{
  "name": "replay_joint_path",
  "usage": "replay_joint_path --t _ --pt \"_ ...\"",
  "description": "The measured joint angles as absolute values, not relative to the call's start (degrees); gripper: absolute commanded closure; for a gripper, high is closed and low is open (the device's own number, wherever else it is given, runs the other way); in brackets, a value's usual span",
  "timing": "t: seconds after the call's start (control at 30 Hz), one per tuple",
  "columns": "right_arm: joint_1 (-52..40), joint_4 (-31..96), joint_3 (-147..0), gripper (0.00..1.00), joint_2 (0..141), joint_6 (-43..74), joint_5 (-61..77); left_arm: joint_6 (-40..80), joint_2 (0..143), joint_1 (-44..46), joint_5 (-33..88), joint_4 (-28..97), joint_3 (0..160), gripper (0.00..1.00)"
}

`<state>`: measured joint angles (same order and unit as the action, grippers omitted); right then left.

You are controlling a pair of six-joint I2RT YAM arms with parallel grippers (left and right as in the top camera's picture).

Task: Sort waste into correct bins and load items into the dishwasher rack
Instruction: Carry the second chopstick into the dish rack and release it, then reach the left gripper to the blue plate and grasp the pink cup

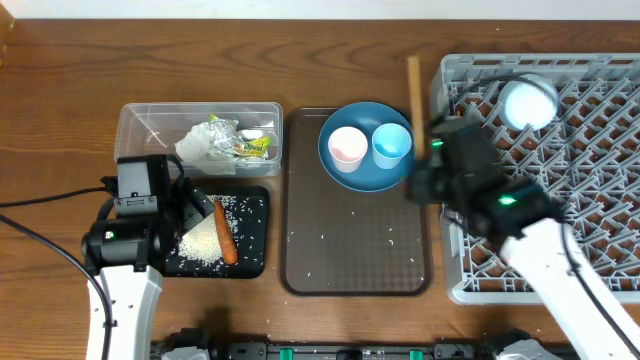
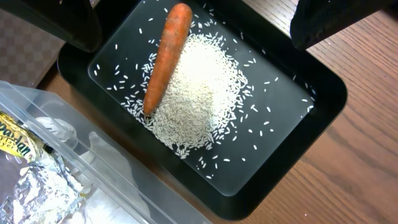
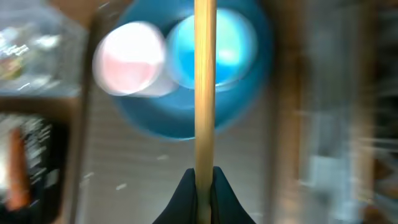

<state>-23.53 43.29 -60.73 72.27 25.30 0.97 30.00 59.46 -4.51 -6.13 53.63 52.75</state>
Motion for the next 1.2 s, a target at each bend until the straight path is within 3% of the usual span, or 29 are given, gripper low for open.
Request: replay_joint_path --t 0.27,0.6,0.67,0.73,0.9,1.2 --pt "-9.13 50.63 -60.66 0.99 70.52 12.91 0.43 30.00 59.46 -4.51 -6.13 53.63 52.75 0.00" --pt "-6.44 49.91 -59.96 0.99 76.60 6.96 0.62 30.00 59.46 -4.49 -6.13 53.63 52.75 0.00" --pt "-6.44 49.58 -59.88 0.94 78.72 6.72 0.62 30.00 59.46 -4.51 -6.13 53.63 52.75 0.00" --pt "-6.44 49.23 -59.88 0.80 80.71 6.50 0.62 30.00 59.46 -4.51 -6.15 53.60 52.75 0.00" --pt "-6.44 49.06 -59.81 0.68 83.50 5.93 0.62 30.00 59.46 -4.51 -6.13 53.63 52.75 0.00" --pt "-6.44 50.17 -59.96 0.65 83.15 5.61 0.64 30.00 59.46 -4.51 -6.15 53.60 52.75 0.00"
